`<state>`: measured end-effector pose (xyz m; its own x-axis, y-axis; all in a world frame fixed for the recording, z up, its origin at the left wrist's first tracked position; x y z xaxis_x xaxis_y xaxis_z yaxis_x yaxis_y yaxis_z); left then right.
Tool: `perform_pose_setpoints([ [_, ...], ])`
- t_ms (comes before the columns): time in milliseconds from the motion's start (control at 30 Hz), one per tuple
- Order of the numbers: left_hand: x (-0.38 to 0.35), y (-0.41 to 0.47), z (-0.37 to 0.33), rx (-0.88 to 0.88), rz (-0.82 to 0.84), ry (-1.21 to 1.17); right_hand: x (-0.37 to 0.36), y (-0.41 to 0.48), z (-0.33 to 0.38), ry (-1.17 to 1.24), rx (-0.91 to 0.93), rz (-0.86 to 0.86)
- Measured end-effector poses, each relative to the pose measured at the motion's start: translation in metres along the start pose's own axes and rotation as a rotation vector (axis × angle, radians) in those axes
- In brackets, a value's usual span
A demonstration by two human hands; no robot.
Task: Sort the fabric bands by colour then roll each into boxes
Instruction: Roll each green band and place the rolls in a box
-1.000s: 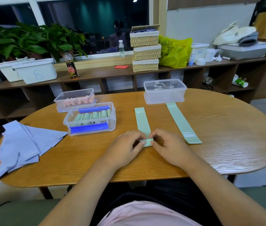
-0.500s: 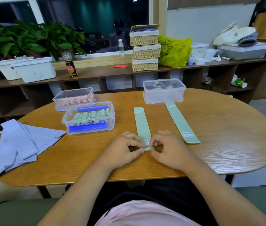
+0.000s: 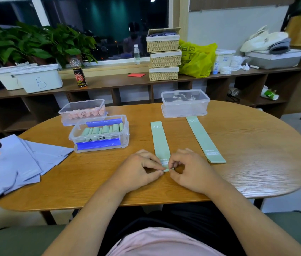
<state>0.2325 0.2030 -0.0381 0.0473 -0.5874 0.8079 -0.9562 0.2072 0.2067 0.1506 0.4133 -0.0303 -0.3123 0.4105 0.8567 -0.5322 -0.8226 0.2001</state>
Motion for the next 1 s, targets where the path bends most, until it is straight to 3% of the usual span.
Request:
perform_pose_setpoints([
  [300,0.002,-0.003,-0.01,0.048,-0.028,0.287,-0.002,0.004,-0.004,-0.013,-0.064,-0.061],
  [500,0.002,-0.005,-0.018,0.086,0.024,0.468,-0.002,0.004,0.0,-0.04,-0.013,-0.085],
  [633,0.002,-0.005,-0.019,0.115,0.038,0.495,-0.004,0.003,0.003,-0.089,0.054,-0.014],
  [1000,0.003,-0.006,-0.02,0.139,-0.006,0.443,-0.004,0.006,0.001,-0.11,-0.012,-0.013],
])
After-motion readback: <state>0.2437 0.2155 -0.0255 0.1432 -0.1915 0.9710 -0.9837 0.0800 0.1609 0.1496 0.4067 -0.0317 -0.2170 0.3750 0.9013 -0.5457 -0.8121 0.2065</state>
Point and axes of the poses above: each hand's wrist, its own y-axis towards the middle knuckle, its own x-axis out of the back of the hand, z = x × y, the point moved 2 cm from there along y, towards the middle knuckle, and after that the axes turned 12 degrees about z, right-handed, at the moved point
